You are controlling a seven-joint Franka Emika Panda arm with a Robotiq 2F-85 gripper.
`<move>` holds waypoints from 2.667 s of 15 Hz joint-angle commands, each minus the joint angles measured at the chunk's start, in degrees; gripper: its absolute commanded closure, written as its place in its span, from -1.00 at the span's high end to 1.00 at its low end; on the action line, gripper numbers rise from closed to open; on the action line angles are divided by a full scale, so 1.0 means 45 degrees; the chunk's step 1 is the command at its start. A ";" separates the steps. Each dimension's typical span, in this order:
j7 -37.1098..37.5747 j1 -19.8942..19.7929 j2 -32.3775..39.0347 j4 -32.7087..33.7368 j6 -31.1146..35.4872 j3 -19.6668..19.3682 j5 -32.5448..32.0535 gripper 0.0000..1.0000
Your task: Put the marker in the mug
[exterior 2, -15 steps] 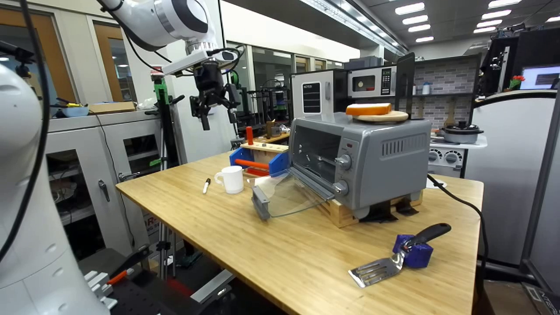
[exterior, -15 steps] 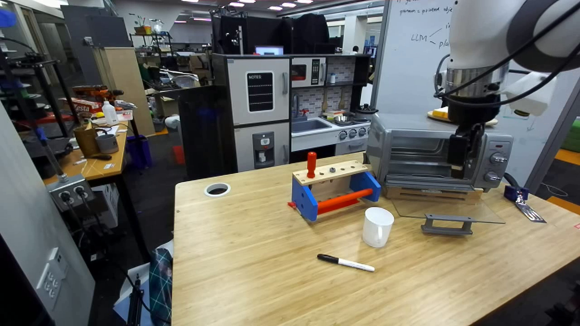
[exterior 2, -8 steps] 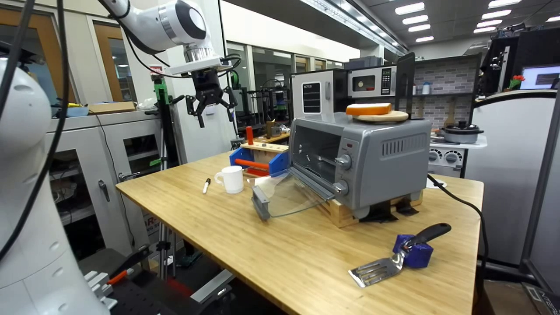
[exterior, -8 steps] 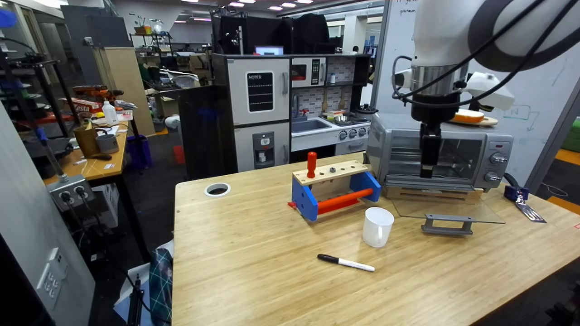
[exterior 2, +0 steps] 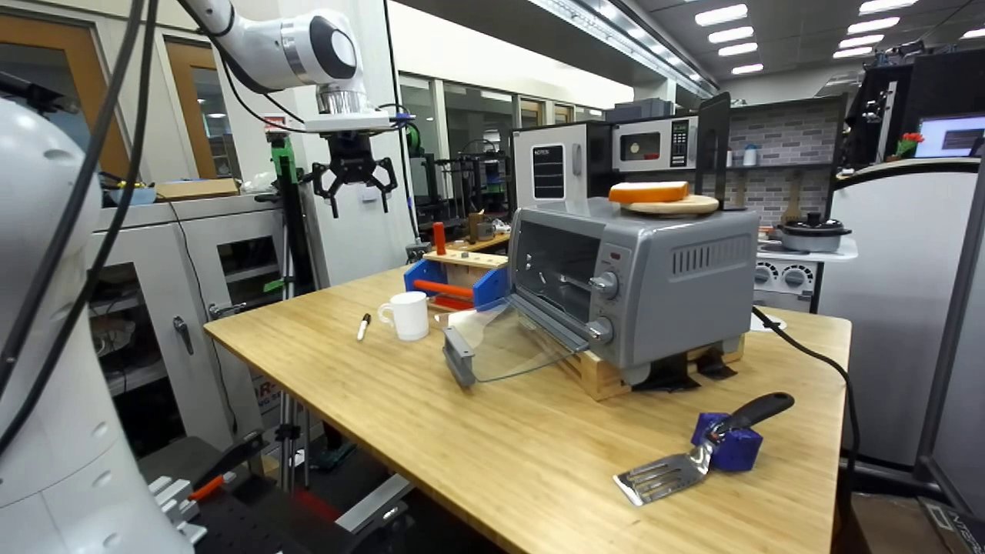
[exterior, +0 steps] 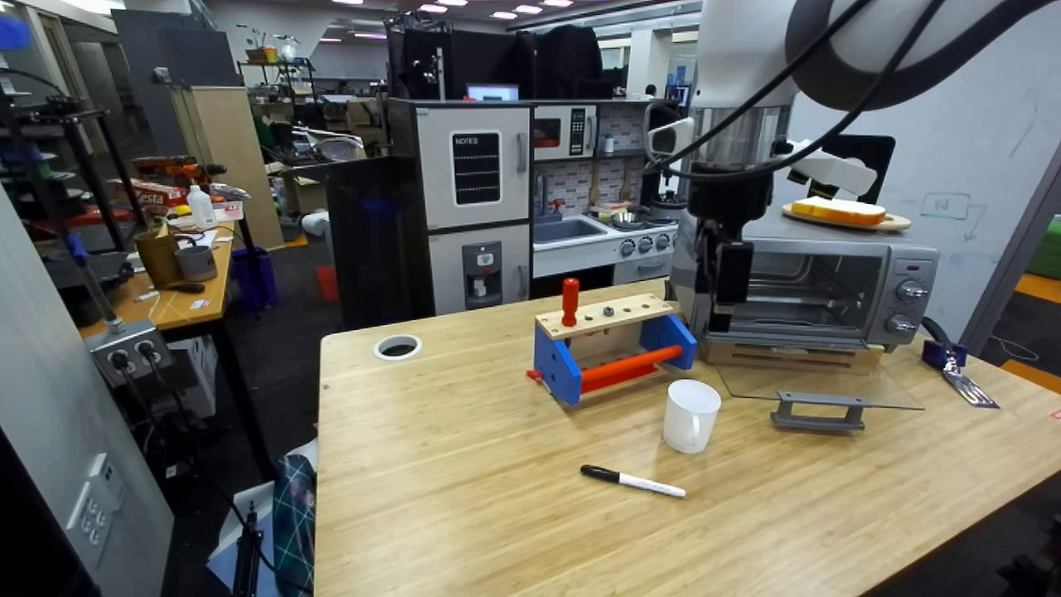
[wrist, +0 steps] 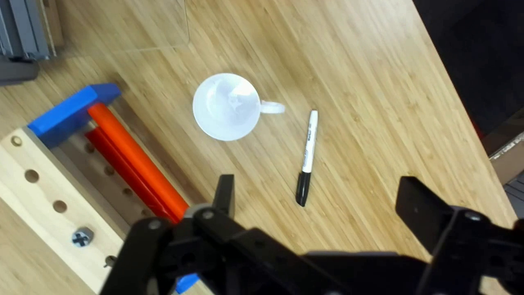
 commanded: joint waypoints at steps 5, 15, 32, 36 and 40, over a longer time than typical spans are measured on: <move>0.0587 0.0448 0.1602 0.1470 -0.0342 -0.0017 -0.1995 1.00; 0.1363 0.0343 0.1727 0.1451 -0.0058 -0.0050 -0.2962 1.00; -0.0397 0.0724 0.3469 0.2213 0.0217 0.0789 -0.1250 1.00; -0.0772 0.0723 0.4476 0.2787 0.0043 0.0816 -0.1073 1.00; -0.1277 0.0907 0.5575 0.3627 -0.0331 0.0959 -0.1143 1.00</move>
